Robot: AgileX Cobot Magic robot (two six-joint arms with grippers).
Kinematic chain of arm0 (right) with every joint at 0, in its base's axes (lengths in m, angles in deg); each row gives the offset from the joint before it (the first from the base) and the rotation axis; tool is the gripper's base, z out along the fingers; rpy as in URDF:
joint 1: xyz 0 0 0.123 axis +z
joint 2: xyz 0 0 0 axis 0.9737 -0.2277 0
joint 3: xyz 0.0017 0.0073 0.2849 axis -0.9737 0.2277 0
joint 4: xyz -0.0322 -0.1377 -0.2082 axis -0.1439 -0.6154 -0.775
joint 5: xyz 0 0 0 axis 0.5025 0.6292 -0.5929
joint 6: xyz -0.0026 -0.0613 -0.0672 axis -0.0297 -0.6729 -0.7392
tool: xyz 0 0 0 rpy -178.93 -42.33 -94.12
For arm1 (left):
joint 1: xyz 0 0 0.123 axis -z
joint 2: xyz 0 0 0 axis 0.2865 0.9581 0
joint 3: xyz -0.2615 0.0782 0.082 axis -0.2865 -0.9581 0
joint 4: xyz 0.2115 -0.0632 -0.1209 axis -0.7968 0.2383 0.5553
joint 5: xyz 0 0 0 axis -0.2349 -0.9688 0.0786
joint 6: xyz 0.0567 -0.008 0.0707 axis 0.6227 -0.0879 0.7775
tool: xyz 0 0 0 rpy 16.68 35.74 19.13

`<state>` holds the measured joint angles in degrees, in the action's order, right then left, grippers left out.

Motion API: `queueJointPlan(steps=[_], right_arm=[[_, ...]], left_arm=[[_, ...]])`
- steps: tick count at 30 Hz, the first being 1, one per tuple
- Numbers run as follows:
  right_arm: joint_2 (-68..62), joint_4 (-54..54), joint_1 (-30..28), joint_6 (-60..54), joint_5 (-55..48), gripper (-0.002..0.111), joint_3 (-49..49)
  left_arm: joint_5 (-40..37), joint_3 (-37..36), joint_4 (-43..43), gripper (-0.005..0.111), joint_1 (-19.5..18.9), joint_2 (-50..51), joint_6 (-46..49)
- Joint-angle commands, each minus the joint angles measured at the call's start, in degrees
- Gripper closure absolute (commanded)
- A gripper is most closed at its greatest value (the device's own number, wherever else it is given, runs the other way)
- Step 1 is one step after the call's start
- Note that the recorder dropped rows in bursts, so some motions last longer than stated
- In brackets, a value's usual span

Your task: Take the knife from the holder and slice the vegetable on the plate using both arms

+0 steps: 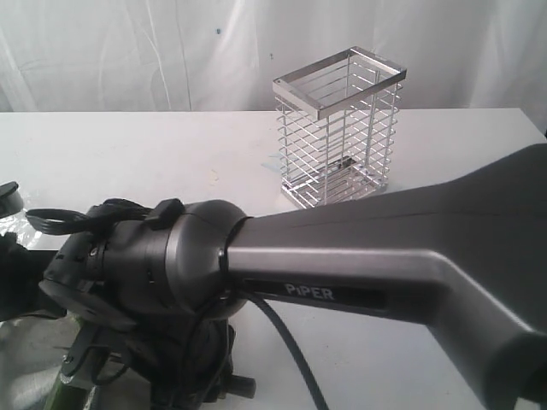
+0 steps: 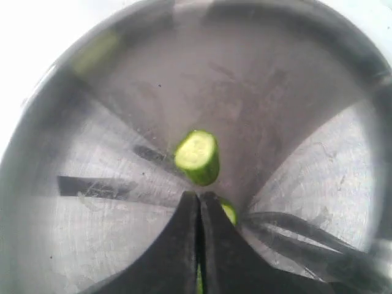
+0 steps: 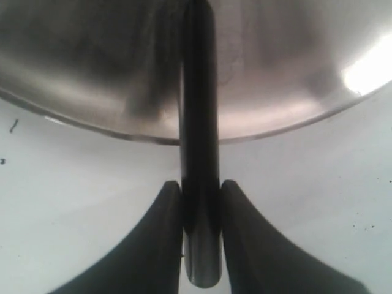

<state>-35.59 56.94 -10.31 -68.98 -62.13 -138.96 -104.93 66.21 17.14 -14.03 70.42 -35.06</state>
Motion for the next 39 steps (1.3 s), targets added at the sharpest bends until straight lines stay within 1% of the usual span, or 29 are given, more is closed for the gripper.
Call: queueJointPlan(steps=[1,5,9,16,20,28,34,36,39], right_arm=[[-1.25,0.29,0.34,-0.49,-0.22,0.108,-0.36],[-2.43,-0.02,0.34,-0.49,-0.22,0.108,-0.36],[-2.42,-3.61,-0.06,-0.49,-0.22,0.108,-0.36],[-1.92,-6.56,-1.43,0.04,-0.22,0.108,-0.36],[0.07,-7.57,-1.43,0.59,-0.22,0.108,-0.44],[3.26,-7.42,-2.28,4.70,-0.22,0.108,-0.32],[4.44,-1.36,-6.03,4.84,-0.22,0.108,0.00],[5.09,3.02,-7.84,3.48,-0.22,0.108,0.00],[5.55,13.81,-10.64,-1.07,-0.22,0.108,0.00]], left_arm=[[-3.66,1.30,-0.32,0.107,-0.09,-0.69,0.40],[-4.90,1.66,-0.32,0.107,-0.09,-0.69,0.40],[-5.51,1.66,-0.32,0.107,-0.09,-0.69,0.40],[-5.70,1.66,-0.06,0.107,-0.09,-0.81,0.40],[-5.19,1.91,0.37,0.107,-0.09,-2.50,0.55],[-6.85,5.09,0.11,0.107,-0.09,-7.39,3.56],[-6.97,5.20,-0.95,0.107,-0.09,-12.46,4.72],[-7.33,5.32,-0.95,0.107,-0.09,-14.26,4.72],[-7.76,5.32,-0.95,0.107,-0.09,-16.50,4.72]])
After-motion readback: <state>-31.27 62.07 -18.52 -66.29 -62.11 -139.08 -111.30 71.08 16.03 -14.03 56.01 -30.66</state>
